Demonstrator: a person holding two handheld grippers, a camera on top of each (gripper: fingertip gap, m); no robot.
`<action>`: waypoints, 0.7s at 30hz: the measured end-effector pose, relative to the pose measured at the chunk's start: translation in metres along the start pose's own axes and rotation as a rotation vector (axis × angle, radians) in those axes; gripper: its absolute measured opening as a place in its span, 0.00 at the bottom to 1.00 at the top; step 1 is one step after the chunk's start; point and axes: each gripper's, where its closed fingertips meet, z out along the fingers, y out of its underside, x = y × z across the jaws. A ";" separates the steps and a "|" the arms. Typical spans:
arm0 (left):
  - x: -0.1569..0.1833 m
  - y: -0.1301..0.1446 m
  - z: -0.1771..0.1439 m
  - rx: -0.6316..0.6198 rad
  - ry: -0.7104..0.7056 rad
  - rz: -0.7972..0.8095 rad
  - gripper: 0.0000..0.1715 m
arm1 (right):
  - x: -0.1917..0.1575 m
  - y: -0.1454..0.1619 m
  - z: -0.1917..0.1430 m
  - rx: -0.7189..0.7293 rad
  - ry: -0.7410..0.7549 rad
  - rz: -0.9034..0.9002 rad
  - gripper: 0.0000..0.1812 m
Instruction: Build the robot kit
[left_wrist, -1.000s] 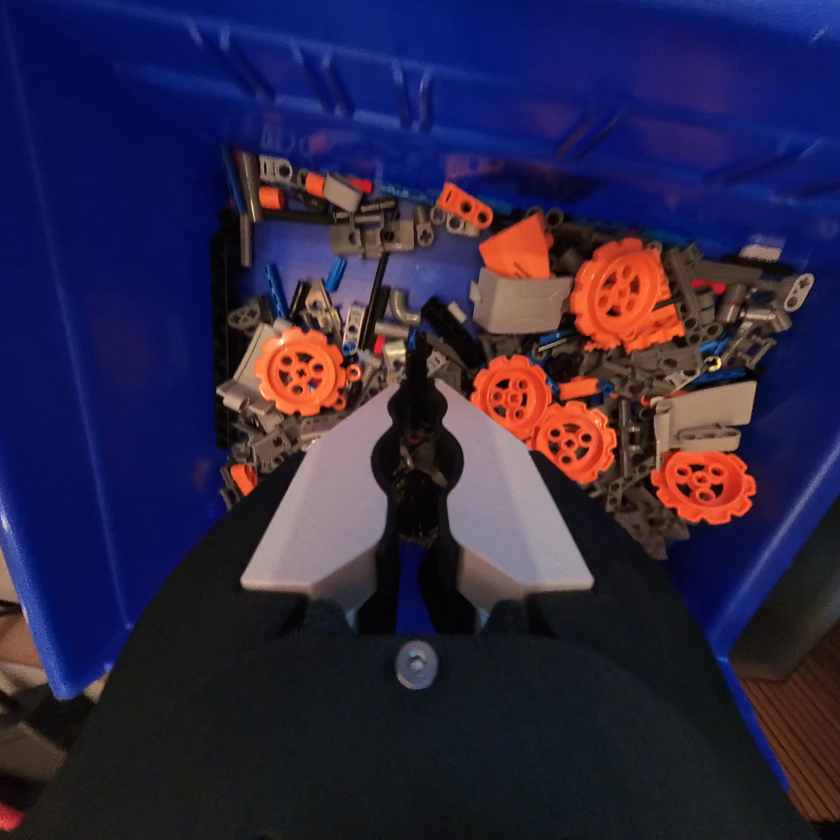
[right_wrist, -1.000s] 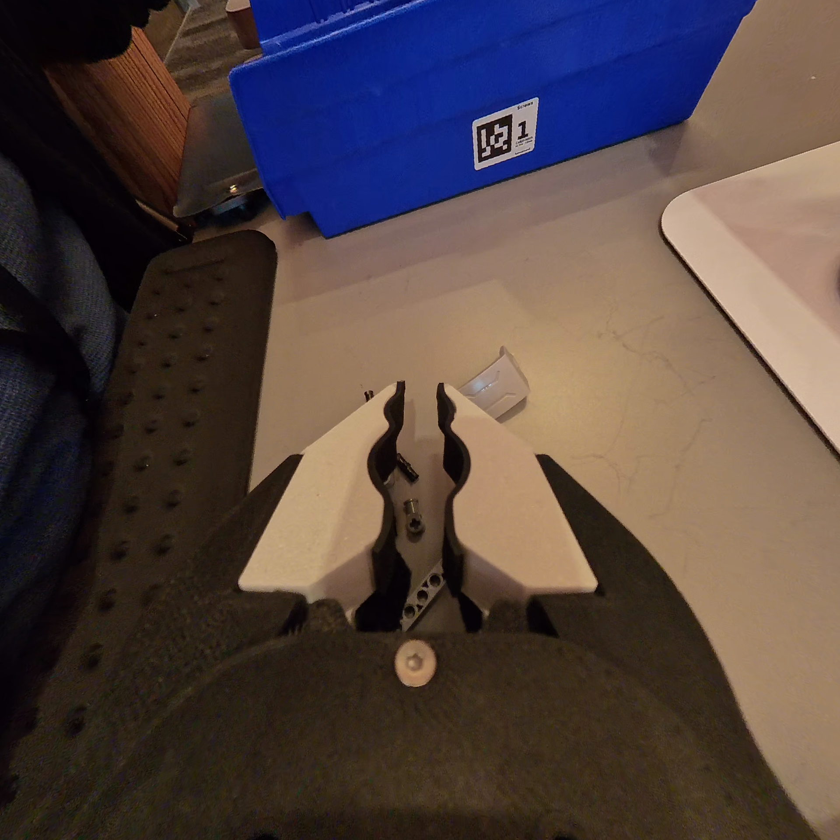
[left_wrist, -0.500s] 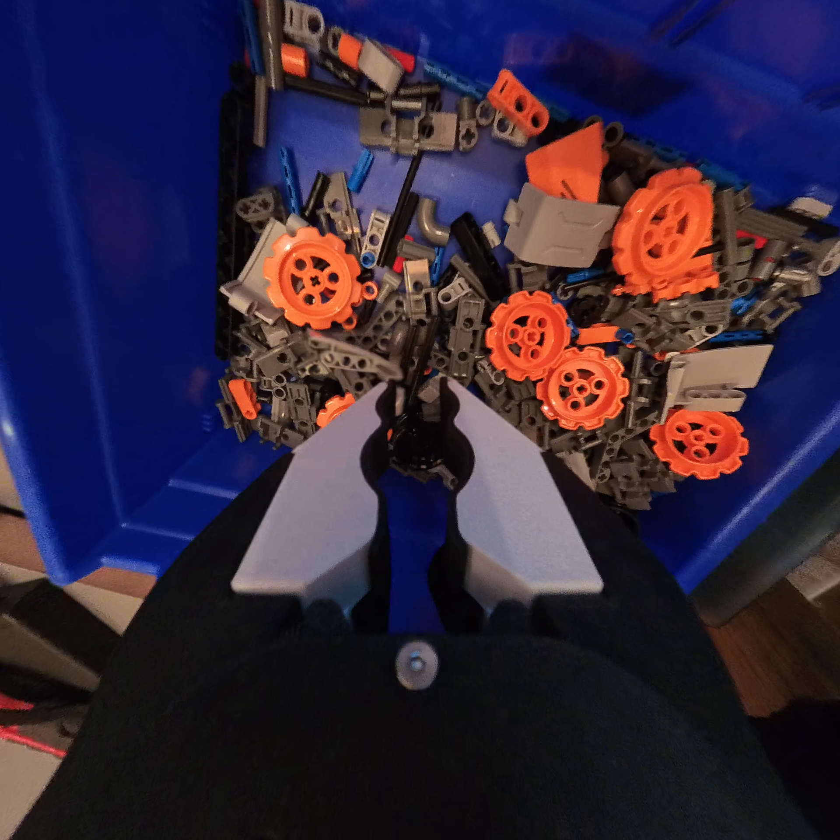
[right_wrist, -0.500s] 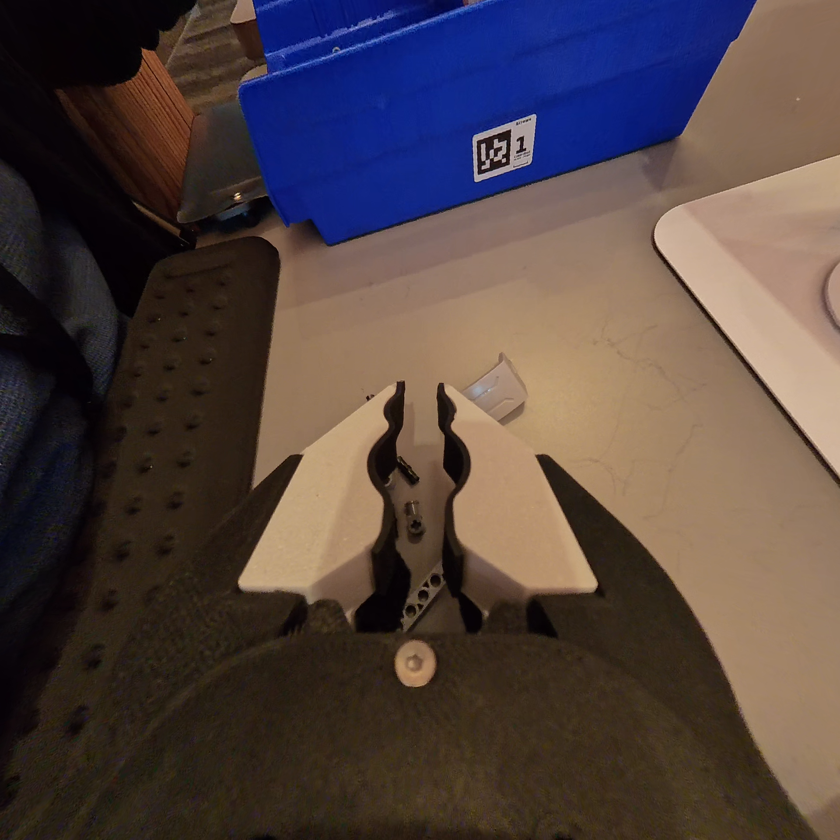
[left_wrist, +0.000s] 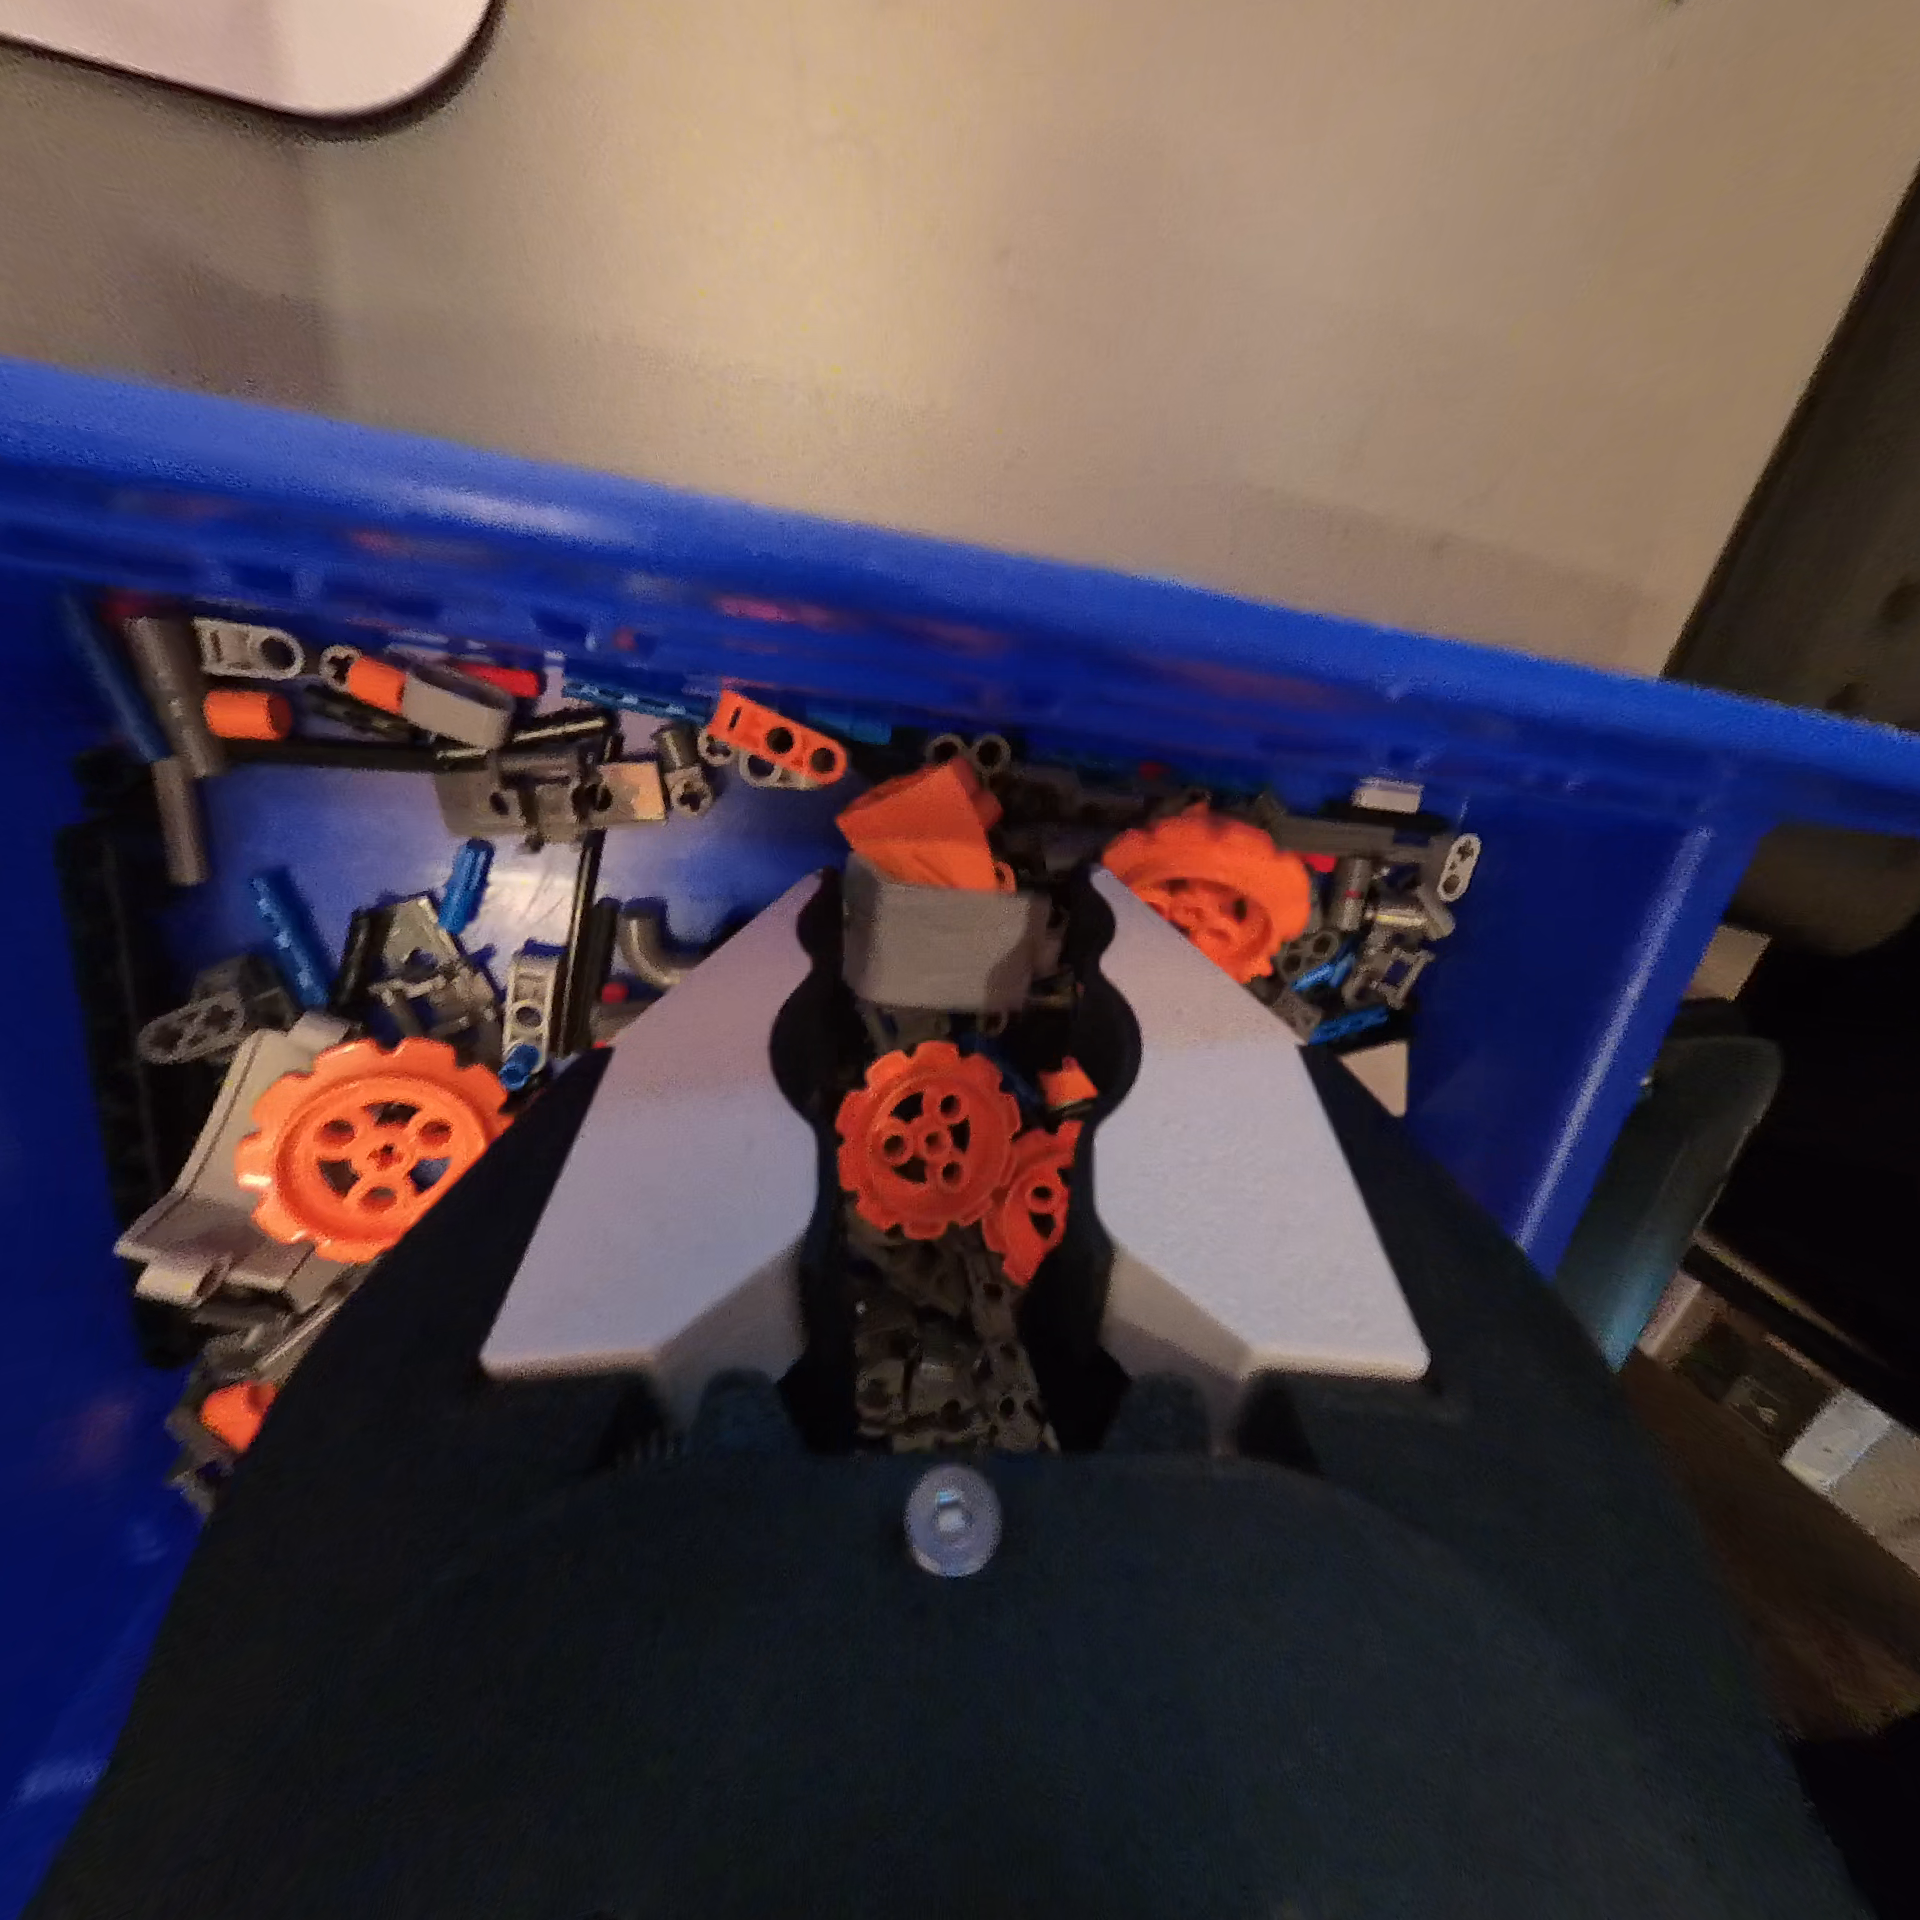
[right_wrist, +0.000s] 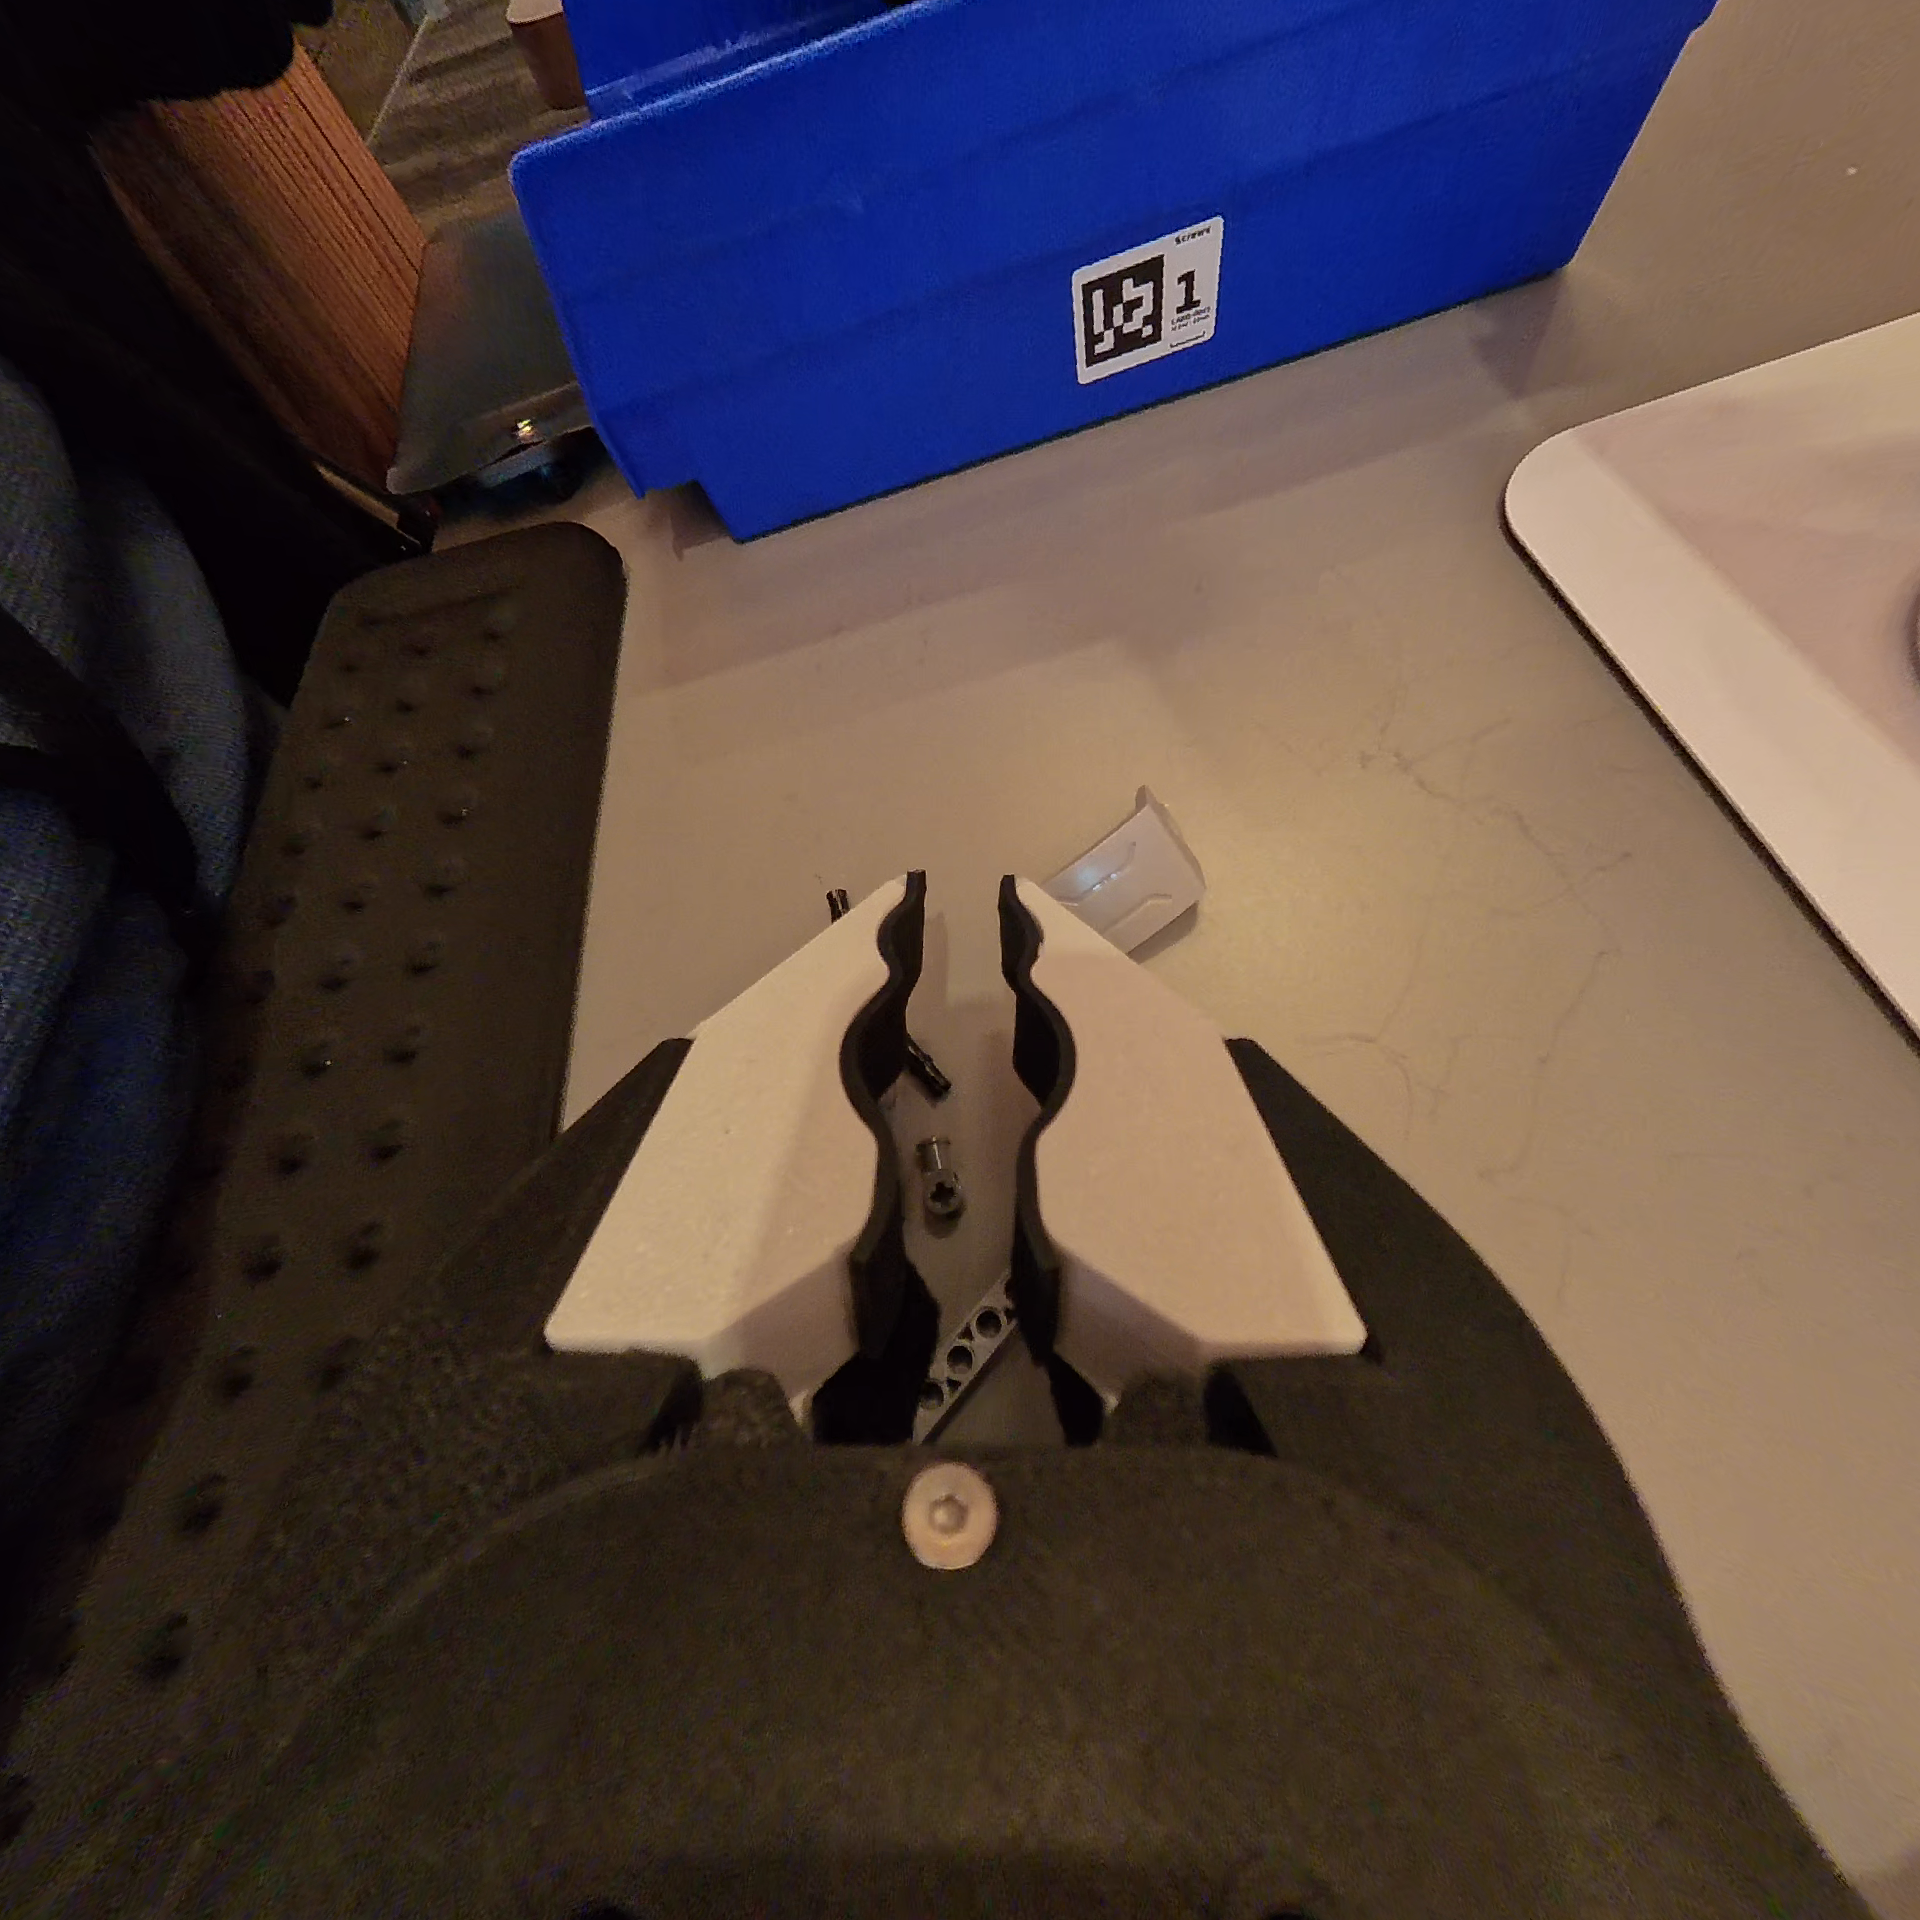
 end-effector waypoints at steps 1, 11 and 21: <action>0.001 -0.001 0.003 -0.001 0.013 -0.021 0.22 | 0.000 0.000 0.000 -0.001 -0.001 0.000 0.06; -0.013 0.005 -0.008 0.029 -0.040 -0.072 0.04 | -0.001 0.000 0.000 -0.001 -0.002 -0.001 0.06; -0.055 0.038 -0.044 0.047 -0.160 -0.189 0.04 | -0.001 0.000 0.000 -0.001 -0.005 0.001 0.06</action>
